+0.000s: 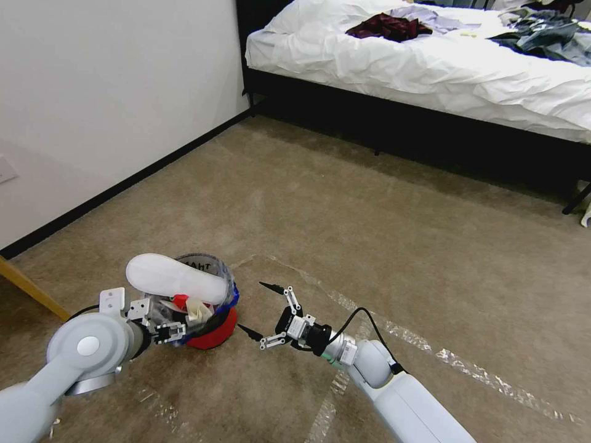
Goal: Pick up the trash bin and place the garbage on the floor into it.
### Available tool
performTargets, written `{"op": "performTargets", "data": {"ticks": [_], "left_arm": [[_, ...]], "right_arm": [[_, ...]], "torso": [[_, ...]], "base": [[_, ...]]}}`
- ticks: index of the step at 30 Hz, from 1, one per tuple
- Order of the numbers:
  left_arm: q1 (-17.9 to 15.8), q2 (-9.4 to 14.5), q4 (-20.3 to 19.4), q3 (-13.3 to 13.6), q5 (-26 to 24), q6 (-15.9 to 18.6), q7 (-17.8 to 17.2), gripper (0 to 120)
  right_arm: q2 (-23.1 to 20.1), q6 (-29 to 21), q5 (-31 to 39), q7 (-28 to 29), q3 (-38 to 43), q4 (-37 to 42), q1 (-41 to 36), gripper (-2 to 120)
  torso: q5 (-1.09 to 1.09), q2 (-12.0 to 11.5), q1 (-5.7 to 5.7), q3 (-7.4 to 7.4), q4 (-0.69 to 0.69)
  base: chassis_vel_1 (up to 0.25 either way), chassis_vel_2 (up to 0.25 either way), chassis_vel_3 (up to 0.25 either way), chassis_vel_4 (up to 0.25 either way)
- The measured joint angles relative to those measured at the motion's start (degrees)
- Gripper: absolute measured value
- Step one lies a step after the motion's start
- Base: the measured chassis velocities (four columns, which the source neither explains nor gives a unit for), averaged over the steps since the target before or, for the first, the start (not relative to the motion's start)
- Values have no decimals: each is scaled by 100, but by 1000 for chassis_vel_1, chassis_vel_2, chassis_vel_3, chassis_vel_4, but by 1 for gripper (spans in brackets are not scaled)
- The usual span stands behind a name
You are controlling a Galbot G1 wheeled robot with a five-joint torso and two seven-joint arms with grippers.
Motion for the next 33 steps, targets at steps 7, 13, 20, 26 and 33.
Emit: {"op": "performTargets", "data": {"ticks": [7,13,20,26,33], "left_arm": [[236,12,-181,-90,-22,2,-135,100],[327,59,-266,-172,-40,2,-165,100],[317,143,-476,-233,-100,2,-221,100],[266,131,-618,-250,51,2,-185,100],[509,11,-855,-622,1172,-2,671,100]], "right_arm": [[-76,-16,7,13,53,94,-81,100],[-105,-25,5,13,91,148,-127,100],[-225,-56,-9,20,434,378,-385,100],[-360,-108,-8,55,804,690,-671,100],[-561,-228,78,202,1326,1200,-1069,100]], "torso": [[0,0,0,0,0],[0,0,0,0,1],[0,0,0,0,0],[1,0,0,0,1],[1,0,0,0,0]], "base": [[0,0,0,0],[0,0,0,0],[0,0,0,0],[0,0,0,0],[0,0,0,0]]}}
